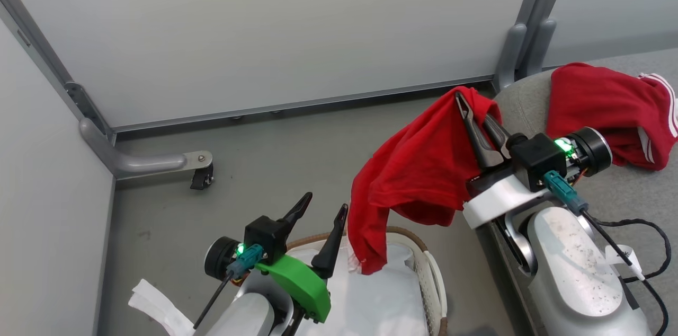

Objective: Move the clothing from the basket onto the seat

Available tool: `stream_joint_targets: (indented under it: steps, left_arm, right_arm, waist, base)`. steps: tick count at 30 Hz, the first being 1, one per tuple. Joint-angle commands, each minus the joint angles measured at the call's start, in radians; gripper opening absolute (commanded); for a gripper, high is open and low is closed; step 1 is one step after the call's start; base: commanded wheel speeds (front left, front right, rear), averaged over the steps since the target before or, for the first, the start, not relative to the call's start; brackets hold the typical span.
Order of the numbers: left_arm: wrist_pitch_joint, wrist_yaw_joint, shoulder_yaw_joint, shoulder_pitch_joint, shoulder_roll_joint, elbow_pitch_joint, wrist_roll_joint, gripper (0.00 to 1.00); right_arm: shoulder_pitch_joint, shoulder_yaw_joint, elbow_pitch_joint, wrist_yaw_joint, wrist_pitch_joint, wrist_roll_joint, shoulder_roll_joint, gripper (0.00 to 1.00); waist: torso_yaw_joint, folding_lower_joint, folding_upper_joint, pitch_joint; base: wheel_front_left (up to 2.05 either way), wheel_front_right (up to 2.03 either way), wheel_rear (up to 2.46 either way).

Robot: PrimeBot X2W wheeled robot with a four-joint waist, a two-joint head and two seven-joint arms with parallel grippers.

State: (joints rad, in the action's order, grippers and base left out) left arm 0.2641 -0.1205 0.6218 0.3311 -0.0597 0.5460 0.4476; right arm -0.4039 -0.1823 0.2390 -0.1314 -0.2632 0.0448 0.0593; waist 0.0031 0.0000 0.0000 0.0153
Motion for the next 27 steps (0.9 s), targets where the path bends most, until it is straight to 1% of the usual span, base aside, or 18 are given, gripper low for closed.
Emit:
stream_joint_targets:
  steps: [1,7,15,20,24,27]
  left_arm:
    - [0.0,-0.004,-0.006,-0.021,0.001,-0.008,-0.01,1.0]
    - [0.0,-0.01,-0.016,-0.034,0.006,-0.025,-0.04,1.0]
    - [0.0,-0.012,-0.021,-0.015,0.008,-0.054,-0.065,1.0]
    - [0.0,-0.012,0.002,0.012,0.007,-0.069,-0.076,1.0]
    - [0.0,-0.011,0.017,0.027,0.007,-0.077,-0.083,1.0]
    - [0.0,-0.011,0.02,0.036,0.005,-0.079,-0.087,1.0]
  right_arm:
    - [0.006,0.008,-0.008,0.001,-0.002,0.005,0.005,0.0]
    - [0.009,0.035,-0.032,0.001,-0.002,0.018,0.019,0.0]
    - [0.0,0.074,-0.067,0.001,-0.002,0.022,0.036,0.0]
    - [-0.012,0.097,-0.08,0.001,-0.002,0.021,0.042,0.0]
    - [-0.019,0.115,-0.09,0.001,-0.002,0.02,0.041,0.0]
    - [-0.024,0.127,-0.11,0.001,-0.002,0.016,0.035,0.0]
  waist:
    - [-0.005,0.0,0.0,0.001]
    - [-0.053,0.0,0.0,0.013]
    - [-0.188,0.0,0.0,0.073]
    - [-0.273,0.0,0.0,0.111]
    - [-0.322,0.0,0.0,0.138]
    - [-0.346,0.0,0.0,0.153]
  base:
    - [0.0,0.0,0.0]
    - [0.0,0.0,0.0]
    - [0.0,0.0,0.0]
    - [0.0,0.0,0.0]
    - [0.0,0.0,0.0]
    - [0.0,0.0,0.0]
